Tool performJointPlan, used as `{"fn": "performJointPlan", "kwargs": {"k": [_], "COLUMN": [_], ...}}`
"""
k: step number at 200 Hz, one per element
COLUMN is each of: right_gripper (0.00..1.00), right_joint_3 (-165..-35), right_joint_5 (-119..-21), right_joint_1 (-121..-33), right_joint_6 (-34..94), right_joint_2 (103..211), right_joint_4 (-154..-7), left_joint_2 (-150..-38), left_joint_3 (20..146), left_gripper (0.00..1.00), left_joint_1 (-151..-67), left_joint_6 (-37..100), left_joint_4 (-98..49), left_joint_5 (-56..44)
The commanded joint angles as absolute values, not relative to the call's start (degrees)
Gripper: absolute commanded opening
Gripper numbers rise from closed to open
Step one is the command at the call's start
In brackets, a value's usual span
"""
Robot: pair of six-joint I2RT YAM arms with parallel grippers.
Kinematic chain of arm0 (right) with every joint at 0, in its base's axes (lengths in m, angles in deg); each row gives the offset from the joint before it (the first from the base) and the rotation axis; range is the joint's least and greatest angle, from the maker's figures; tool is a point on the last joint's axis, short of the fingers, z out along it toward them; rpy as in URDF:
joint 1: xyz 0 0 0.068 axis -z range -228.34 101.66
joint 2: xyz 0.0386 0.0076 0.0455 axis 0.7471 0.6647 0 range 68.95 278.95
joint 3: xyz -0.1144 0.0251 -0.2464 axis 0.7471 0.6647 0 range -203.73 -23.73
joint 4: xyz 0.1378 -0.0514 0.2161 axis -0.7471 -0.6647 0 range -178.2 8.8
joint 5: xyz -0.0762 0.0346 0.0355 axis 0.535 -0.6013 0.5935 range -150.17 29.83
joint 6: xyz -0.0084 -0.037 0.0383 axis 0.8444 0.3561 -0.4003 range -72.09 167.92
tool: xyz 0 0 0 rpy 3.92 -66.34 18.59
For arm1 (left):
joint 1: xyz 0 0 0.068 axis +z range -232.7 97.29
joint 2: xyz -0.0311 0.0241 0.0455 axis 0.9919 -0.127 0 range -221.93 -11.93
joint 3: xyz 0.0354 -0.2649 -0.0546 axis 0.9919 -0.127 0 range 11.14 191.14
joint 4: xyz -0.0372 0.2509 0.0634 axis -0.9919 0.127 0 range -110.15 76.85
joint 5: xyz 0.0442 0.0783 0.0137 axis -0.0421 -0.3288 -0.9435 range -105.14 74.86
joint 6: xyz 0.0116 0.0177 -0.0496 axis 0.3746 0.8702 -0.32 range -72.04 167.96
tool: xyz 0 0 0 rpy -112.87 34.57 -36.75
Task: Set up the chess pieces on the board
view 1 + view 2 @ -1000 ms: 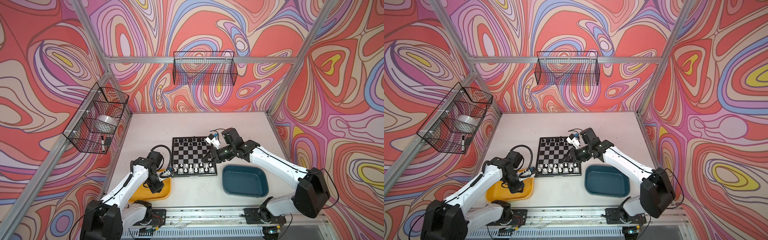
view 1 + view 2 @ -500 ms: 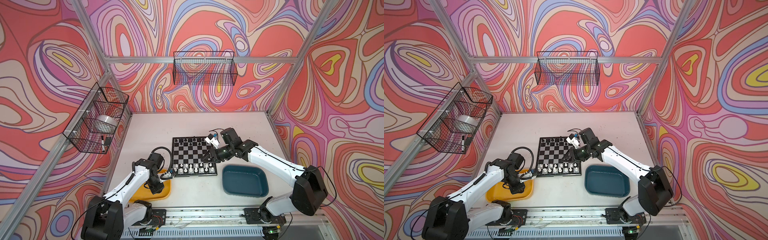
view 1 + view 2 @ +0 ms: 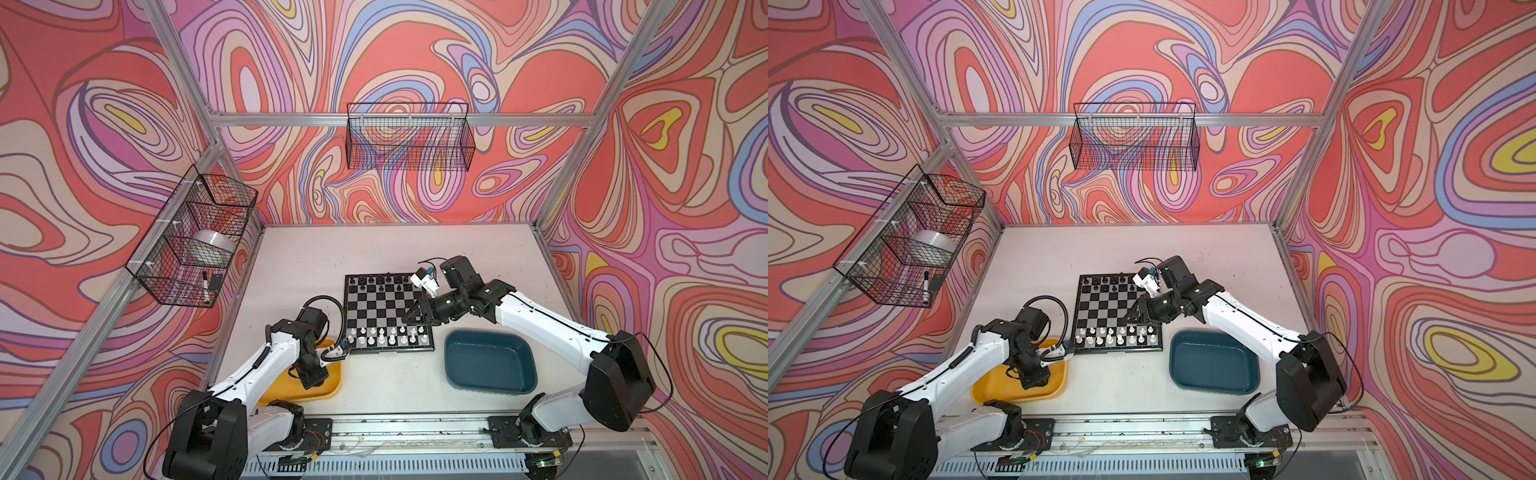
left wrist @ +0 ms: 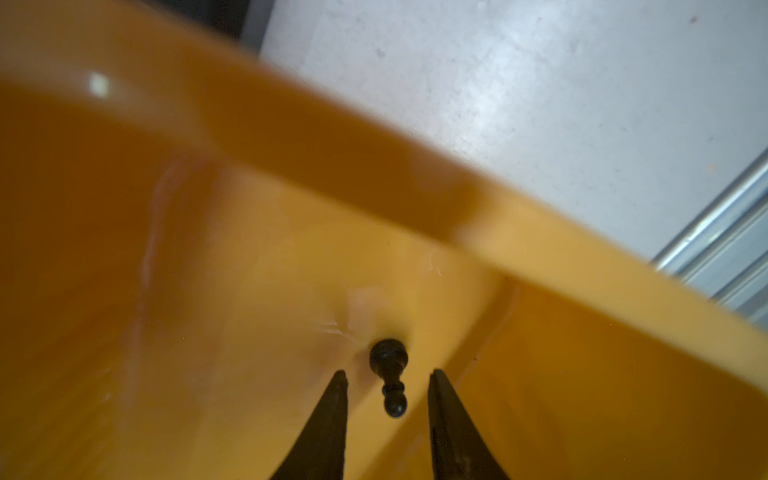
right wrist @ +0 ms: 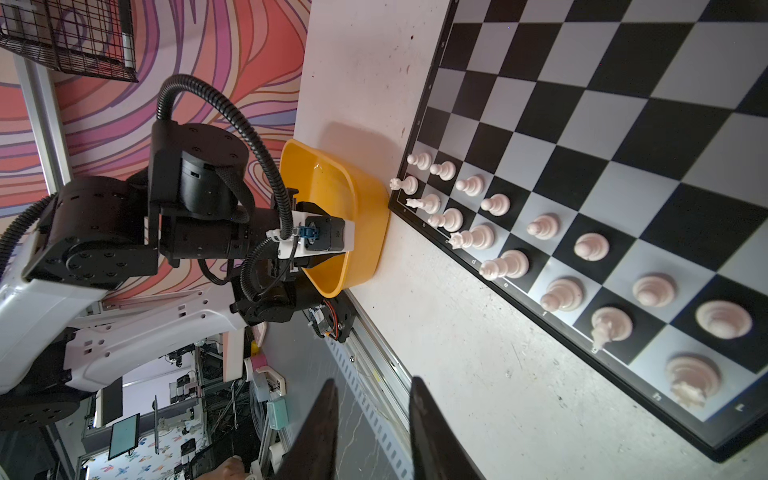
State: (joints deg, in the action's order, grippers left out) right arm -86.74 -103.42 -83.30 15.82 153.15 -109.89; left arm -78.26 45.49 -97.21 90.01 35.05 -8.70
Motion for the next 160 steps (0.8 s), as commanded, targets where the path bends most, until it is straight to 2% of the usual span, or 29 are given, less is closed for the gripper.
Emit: {"fn": "performJointPlan", "kwargs": {"k": [1,160], "right_gripper": [0.29,0.29], "right_joint_3": [-86.13,-85.62], "right_joint_5": [-102.37,-101.22], "right_joint_1": [-83.58,-84.24], "right_joint_6": [15.68,15.66], "right_joint_2": [152.97,152.84], "right_joint_4": [-108.79,-108.39], "left_joint_2": [-78.33,-78.28], "left_joint_3": [44.80,44.08], "left_gripper": [0.35,0.29], "left_joint_1": [-96.69,-96.74], "left_joint_6": [92.08,93.39], "left_joint_4": [35.13,34.43], "left_joint_5": [-7.53,-9.85]}}
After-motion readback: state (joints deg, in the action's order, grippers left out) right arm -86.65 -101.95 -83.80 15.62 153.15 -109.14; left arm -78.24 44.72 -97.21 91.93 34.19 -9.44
